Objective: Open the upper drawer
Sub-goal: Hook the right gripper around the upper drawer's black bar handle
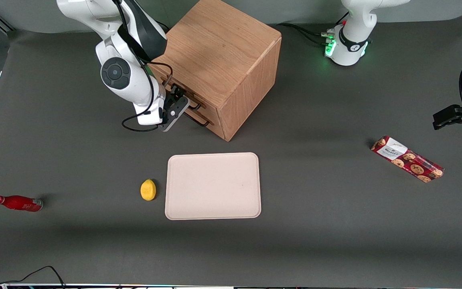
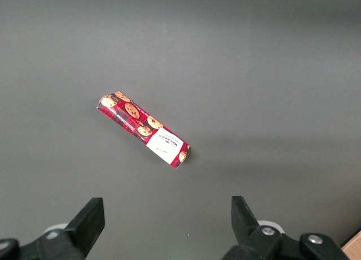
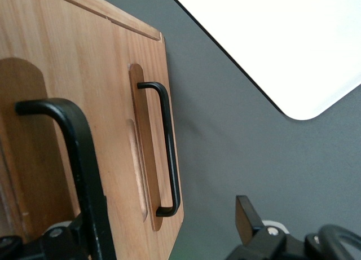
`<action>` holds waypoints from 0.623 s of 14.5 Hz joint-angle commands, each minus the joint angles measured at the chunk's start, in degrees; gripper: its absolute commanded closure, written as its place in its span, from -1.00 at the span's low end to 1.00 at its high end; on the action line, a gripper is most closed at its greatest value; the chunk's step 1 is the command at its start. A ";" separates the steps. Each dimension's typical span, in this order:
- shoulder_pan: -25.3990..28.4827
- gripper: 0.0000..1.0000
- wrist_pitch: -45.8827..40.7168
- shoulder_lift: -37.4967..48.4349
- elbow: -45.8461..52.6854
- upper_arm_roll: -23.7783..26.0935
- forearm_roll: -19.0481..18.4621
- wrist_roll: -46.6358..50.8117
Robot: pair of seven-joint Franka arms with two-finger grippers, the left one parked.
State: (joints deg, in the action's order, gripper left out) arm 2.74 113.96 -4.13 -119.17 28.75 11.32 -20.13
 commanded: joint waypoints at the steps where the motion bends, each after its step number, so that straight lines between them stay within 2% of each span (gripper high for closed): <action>1: -0.02 -1.00 2.40 0.00 -0.97 -0.18 0.98 -1.75; 9: -0.37 -1.00 2.84 -0.44 -1.24 -0.53 0.72 -1.75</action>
State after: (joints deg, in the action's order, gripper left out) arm 2.64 115.67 -4.68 -119.79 28.61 11.32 -20.27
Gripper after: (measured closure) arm 0.000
